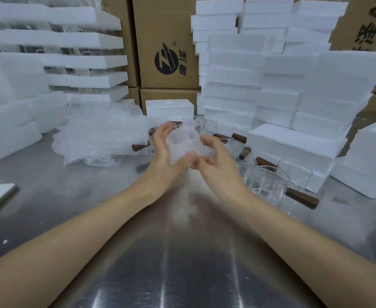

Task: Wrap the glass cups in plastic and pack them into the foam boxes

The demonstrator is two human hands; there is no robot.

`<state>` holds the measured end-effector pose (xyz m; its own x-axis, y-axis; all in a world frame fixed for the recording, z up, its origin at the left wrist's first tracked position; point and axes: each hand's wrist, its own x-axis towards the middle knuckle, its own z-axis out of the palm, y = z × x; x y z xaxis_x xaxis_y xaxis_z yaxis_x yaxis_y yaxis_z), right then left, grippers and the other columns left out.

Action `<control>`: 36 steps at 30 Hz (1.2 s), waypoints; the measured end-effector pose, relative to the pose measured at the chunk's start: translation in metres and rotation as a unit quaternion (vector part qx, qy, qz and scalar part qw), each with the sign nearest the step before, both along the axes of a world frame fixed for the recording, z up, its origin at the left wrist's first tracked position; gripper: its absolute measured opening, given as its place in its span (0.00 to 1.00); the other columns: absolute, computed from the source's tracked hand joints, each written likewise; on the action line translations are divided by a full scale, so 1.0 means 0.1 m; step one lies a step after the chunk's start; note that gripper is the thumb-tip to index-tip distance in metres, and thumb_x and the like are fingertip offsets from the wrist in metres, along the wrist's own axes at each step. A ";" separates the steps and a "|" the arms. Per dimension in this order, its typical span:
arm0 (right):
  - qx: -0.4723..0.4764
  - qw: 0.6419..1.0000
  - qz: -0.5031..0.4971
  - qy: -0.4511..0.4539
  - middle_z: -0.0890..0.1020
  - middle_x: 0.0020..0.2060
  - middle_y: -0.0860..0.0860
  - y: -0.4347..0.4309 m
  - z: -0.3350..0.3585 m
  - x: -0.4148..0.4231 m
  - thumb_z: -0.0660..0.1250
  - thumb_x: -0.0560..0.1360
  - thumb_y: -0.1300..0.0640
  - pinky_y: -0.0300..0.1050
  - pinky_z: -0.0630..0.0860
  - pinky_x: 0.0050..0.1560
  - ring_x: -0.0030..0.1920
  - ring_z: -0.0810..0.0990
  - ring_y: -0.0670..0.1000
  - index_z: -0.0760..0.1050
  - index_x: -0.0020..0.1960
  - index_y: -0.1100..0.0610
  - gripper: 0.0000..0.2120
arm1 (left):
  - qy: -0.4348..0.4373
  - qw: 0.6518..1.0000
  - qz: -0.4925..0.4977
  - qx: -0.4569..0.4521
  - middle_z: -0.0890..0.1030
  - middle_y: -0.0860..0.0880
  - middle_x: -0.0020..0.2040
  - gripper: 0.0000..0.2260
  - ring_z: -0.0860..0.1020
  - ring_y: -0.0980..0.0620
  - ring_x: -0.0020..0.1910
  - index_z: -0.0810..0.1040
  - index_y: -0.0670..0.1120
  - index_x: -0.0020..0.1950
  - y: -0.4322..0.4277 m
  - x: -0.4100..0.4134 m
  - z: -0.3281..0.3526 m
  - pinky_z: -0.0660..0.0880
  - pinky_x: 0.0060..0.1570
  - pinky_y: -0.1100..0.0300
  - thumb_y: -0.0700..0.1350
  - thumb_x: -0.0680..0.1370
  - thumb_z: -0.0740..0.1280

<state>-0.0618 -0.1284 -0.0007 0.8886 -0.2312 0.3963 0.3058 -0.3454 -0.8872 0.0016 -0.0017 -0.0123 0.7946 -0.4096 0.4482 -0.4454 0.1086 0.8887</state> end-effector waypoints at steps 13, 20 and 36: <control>-0.357 0.856 -0.374 0.030 0.81 0.56 0.54 -1.02 0.64 -0.18 0.60 0.72 0.66 0.51 0.66 0.59 0.59 0.74 0.58 0.77 0.59 0.55 0.18 | 0.088 0.989 0.048 -0.109 0.78 0.48 0.53 0.14 0.82 0.54 0.47 0.71 0.44 0.54 0.02 0.04 0.02 0.81 0.36 0.58 0.55 0.79 0.57; -0.407 0.820 -0.332 0.228 0.77 0.56 0.56 -1.38 0.44 -0.12 0.74 0.69 0.50 0.51 0.66 0.54 0.58 0.72 0.60 0.70 0.64 0.54 0.26 | 0.118 0.988 0.050 -0.090 0.82 0.50 0.53 0.25 0.83 0.55 0.46 0.74 0.48 0.60 0.02 0.02 0.04 0.80 0.32 0.60 0.63 0.73 0.54; -0.438 0.801 -0.381 0.147 0.82 0.52 0.52 -1.40 0.46 -0.11 0.74 0.68 0.54 0.50 0.63 0.57 0.57 0.76 0.56 0.78 0.59 0.50 0.19 | 0.157 0.981 0.063 -0.093 0.83 0.49 0.53 0.27 0.83 0.54 0.48 0.76 0.48 0.59 0.03 0.03 0.04 0.79 0.31 0.61 0.65 0.75 0.52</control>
